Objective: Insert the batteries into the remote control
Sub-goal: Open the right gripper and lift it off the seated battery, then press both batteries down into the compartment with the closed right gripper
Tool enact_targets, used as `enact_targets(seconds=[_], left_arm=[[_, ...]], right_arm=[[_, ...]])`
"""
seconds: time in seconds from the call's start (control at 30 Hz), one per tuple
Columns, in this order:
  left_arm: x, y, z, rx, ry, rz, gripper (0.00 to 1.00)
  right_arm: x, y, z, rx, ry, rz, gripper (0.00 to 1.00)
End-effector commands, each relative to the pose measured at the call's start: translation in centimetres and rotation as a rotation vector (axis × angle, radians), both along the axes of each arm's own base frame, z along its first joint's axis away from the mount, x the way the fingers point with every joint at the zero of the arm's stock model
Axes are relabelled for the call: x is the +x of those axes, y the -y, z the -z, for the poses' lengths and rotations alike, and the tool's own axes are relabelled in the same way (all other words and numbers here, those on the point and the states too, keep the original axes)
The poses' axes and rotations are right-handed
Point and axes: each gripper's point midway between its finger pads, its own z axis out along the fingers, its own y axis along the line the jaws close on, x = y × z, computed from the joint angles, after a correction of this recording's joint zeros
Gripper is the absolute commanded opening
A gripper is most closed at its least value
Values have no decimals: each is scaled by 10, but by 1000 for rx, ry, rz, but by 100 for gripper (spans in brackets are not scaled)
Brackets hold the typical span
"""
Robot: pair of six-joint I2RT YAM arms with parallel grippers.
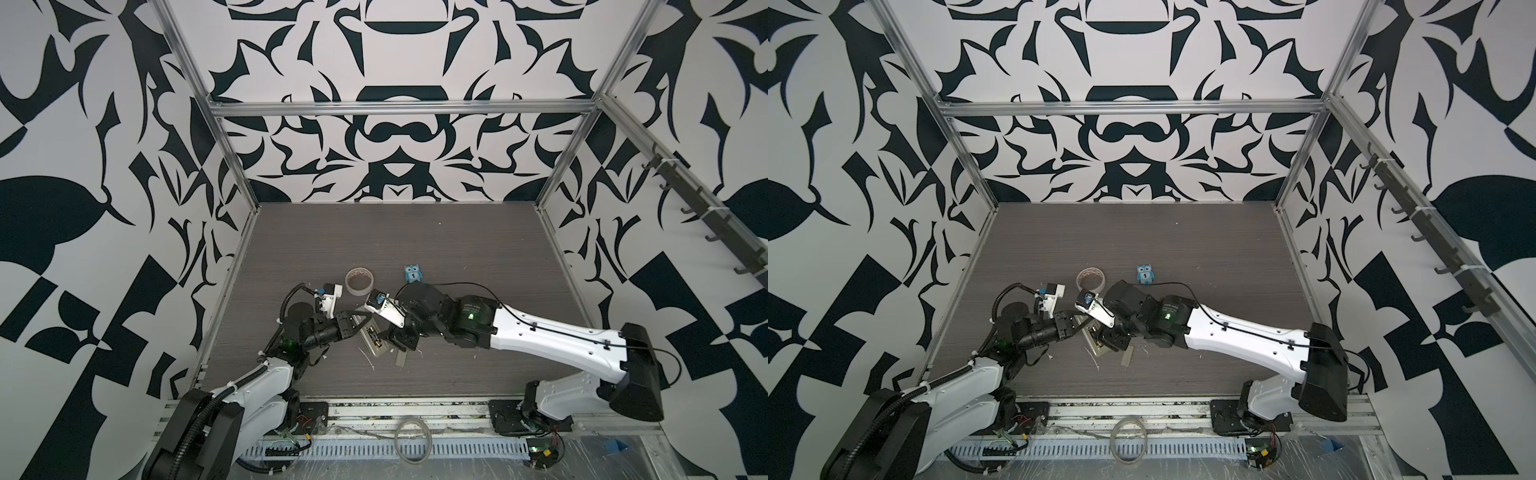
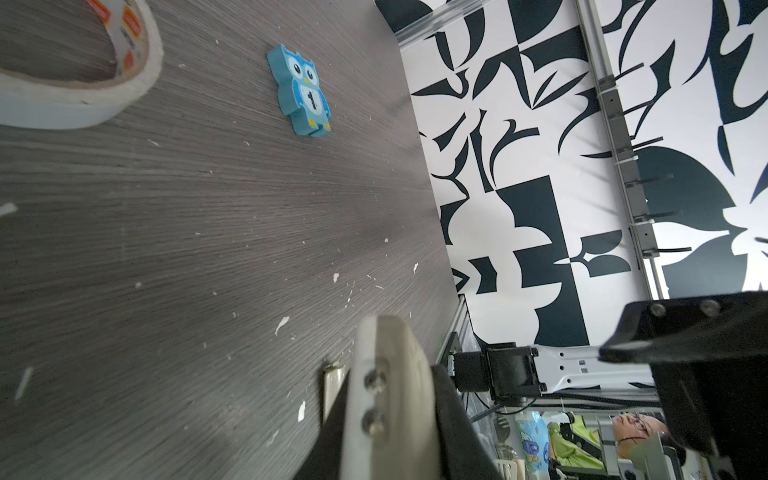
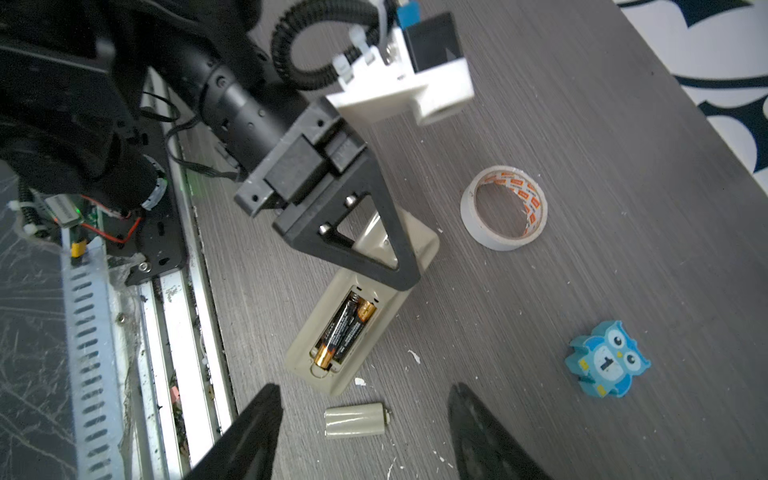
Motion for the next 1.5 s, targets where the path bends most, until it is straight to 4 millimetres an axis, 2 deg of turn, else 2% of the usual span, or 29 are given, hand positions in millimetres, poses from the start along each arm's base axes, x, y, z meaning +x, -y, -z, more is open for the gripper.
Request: enact_targets(seconds=[0.0, 0.37, 0.47, 0.67, 0.9, 1.47], left_arm=[[-2, 11, -21, -38, 54, 56, 0], [-16, 25, -26, -54, 45, 135, 0], [-19, 28, -26, -57, 43, 151, 0], [-22, 31, -25, -57, 33, 169, 0], [-23, 32, -26, -66, 29, 174, 0], [-24, 33, -25, -69, 20, 181, 0]], right_arm=[[-12, 4, -9, 15, 62, -115, 69], [-43, 9, 0, -3, 70, -350, 59], [-45, 11, 7, -25, 69, -374, 58], [-45, 12, 18, -65, 61, -383, 46], [-44, 10, 25, -79, 67, -389, 38], [-47, 1, 48, -95, 22, -422, 28]])
